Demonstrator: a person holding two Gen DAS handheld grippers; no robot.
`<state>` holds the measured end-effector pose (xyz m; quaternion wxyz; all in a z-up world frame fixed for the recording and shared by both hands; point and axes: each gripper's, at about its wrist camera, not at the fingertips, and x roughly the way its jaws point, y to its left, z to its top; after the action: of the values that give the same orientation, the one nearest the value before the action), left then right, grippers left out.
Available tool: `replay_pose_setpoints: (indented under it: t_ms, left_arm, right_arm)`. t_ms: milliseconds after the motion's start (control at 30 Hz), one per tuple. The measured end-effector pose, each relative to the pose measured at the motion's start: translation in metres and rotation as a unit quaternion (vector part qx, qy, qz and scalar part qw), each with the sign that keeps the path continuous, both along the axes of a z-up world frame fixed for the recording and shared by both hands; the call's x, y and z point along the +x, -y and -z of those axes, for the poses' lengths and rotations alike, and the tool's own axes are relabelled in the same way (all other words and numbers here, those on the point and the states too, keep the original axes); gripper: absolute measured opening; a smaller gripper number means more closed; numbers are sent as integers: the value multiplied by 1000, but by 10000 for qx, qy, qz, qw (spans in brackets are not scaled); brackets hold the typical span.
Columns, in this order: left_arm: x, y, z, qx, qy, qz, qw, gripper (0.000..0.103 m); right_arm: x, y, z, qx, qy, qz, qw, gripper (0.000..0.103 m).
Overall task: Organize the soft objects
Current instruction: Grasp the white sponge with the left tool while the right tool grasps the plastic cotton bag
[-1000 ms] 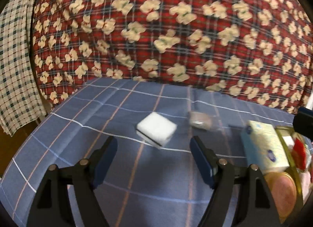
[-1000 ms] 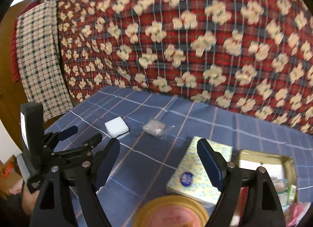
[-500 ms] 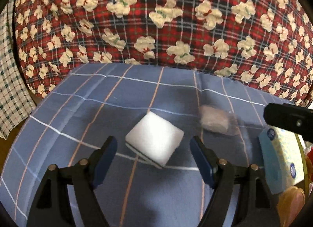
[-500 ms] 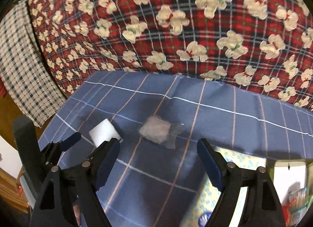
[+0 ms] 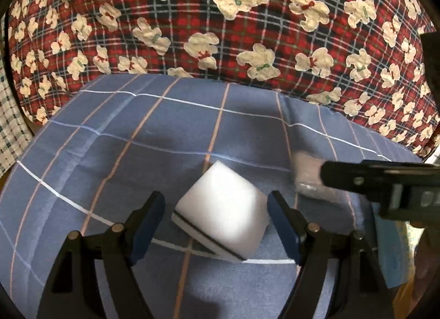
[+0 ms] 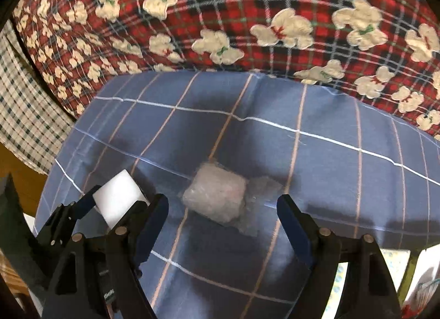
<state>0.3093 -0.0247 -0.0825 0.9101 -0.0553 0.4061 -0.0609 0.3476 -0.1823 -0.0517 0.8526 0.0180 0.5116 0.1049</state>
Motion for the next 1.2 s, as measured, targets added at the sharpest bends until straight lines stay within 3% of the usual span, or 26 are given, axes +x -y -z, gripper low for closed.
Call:
replay_pose_setpoints:
  t_ms: [267, 500, 767, 833, 900, 1200]
  left_arm:
    - [-3, -4, -1, -186, 12, 50, 9998, 78]
    - [-5, -3, -8, -19, 176, 17, 9998, 78]
    - [1, 2, 0, 47, 10, 131, 9999, 77]
    - [3, -2, 1, -128, -45, 180, 9997, 65]
    - [2, -5, 2, -252, -50, 191, 9995, 63]
    - [-6, -5, 0, -287, 7, 271, 9992, 54]
  right_arm:
    - [23, -9, 14, -169, -197, 93, 9996, 83]
    - [34, -16, 29, -272, -331, 53, 9991, 82]
    - [32, -29, 38, -727, -260, -158, 9969, 54]
    - [29, -31, 37, -796, -204, -254, 9963, 43]
    - [26, -33, 37, -845, -153, -325, 9958, 36]
    - [17, -41, 36, -896, 48, -467, 9949, 28]
